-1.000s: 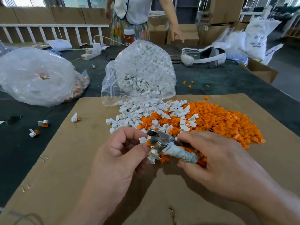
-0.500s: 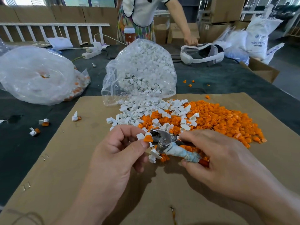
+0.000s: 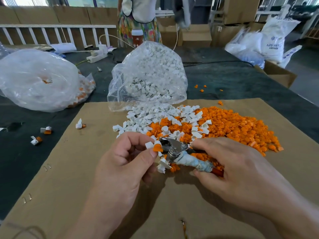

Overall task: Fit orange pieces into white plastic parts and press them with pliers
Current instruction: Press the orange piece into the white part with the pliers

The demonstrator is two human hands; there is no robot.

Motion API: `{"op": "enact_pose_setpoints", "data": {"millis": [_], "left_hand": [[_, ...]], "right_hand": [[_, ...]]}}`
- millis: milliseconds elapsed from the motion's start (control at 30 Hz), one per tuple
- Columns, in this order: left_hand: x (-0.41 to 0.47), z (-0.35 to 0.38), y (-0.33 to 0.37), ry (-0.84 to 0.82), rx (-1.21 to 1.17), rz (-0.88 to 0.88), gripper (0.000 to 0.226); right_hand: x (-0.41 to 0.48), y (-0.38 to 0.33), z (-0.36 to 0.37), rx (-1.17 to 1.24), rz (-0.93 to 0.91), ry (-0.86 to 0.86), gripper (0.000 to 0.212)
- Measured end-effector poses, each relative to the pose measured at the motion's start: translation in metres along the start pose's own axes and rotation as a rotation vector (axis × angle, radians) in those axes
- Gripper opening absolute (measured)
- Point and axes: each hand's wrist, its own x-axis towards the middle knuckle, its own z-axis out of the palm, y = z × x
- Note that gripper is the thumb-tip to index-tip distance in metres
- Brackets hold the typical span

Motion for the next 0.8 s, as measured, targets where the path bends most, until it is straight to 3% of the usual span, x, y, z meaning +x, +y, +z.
{"op": "enact_pose_setpoints", "data": {"millis": [133, 400, 567, 800], "left_hand": [[-0.0009, -0.0009, 0.0024, -0.017, -0.009, 0.010, 0.018], [-0.0004, -0.0001, 0.0026, -0.021, 0.006, -0.017, 0.026], [-0.0004, 0.0003, 0.0024, -0.027, -0.017, -0.003, 0.007], [-0.0010, -0.0008, -0.0017, -0.016, 0.049, 0.029, 0.011]], "right_hand": [[0.0001, 0.0001, 0.0000, 0.003, 0.005, 0.002, 0.045], [0.0000, 0.0007, 0.0005, 0.028, -0.015, 0.011, 0.042], [0.0000, 0.0006, 0.0000, 0.044, -0.018, 0.007, 0.042], [0.0000, -0.0014, 0.0015, 0.038, -0.020, 0.031, 0.045]]}}
